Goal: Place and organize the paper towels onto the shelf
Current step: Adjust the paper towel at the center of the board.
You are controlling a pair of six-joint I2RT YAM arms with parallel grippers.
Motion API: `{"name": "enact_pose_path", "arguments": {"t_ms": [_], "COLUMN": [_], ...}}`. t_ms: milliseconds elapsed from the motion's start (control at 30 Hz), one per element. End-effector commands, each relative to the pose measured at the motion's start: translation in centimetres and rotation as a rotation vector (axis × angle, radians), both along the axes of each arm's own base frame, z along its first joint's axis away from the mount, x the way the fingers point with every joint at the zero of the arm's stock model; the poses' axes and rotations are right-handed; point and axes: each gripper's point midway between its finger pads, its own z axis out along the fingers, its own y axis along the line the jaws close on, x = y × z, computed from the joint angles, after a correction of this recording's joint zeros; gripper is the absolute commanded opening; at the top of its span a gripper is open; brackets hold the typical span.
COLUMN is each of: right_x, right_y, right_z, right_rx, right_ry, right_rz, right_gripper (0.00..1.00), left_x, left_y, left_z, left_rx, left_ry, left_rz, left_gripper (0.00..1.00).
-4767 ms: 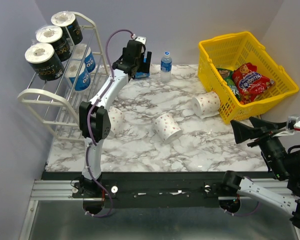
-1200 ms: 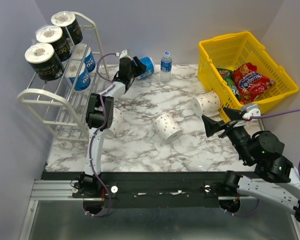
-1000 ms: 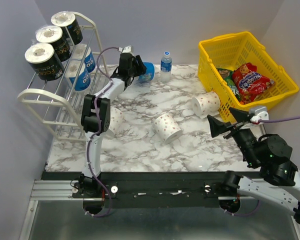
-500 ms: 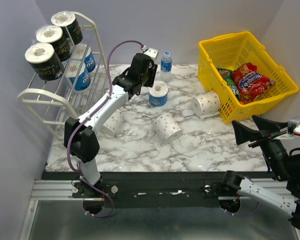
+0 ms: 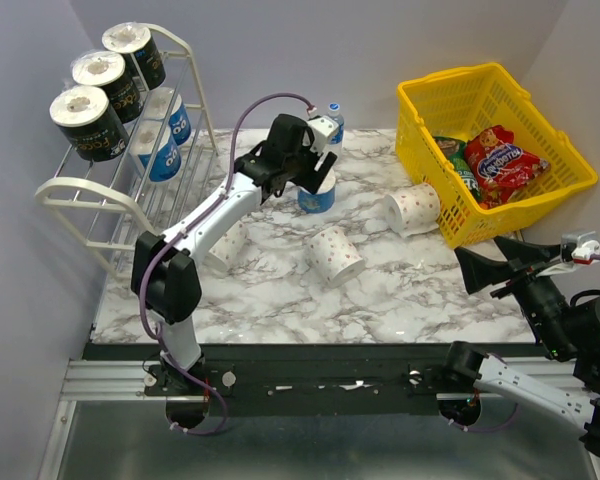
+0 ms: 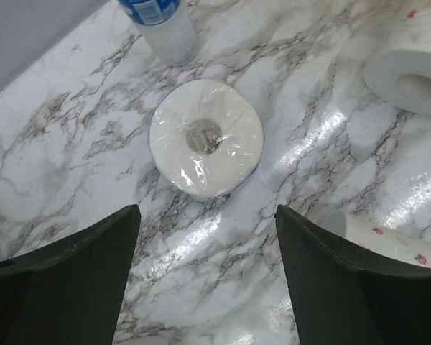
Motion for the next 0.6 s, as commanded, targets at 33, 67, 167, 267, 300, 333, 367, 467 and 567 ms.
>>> {"name": "enact_pose_path", "arguments": {"t_ms": [33,67,167,267,300,333,367,467,567], "right_x": [-0.3,-0.3,-0.4,-0.5,-0.5,-0.5,-0.4,-0.4,-0.4], "right_y": [-0.2,-0.4,-0.6,-0.9,-0.9,-1.0,-1.0,-1.2,-1.3], "right_z": [0.0,0.1,0.3,0.5,0.6,0.5,0.5,0.5,0.5], "right_rx": [0.002,0.006,0.016,0.032,0.034,0.033,0.031,0.030,0.031], "right_ry": [0.014,0.012,0.011,0.008,0.008,0.007,0.007,0.006,0.006], "right_rz": [0.009,0.003,-0.002,-0.005,-0.008,-0.009,-0.014,-0.025,-0.026], "right_gripper": [1.00,1.00,1.00,1.00,1.00,1.00,1.00,1.00,1.00], "left_x": [-0.6,-0.5,0.2,1.3,1.4,1.8,2.1,2.7,3.4], "left_y": [-4.6,-5.1,-6.0,-6.7,-6.9,-7.1,-7.0,-6.9,-6.6], "left_z": [-1.2,-2.1,-3.3,-4.2,-4.6,-4.3,-4.5,-6.1,-7.5], "left_rx": [-0.018,-0.001,0.034,0.061,0.073,0.073,0.082,0.120,0.148], "left_ry": [-0.022,-0.018,-0.015,-0.024,-0.026,-0.036,-0.035,-0.010,0.007], "left_rz": [-0.243,-0.253,-0.262,-0.254,-0.261,-0.254,-0.241,-0.227,-0.201], "left_gripper": [0.82,0.81,0.80,0.80,0.80,0.79,0.77,0.76,0.76]}}
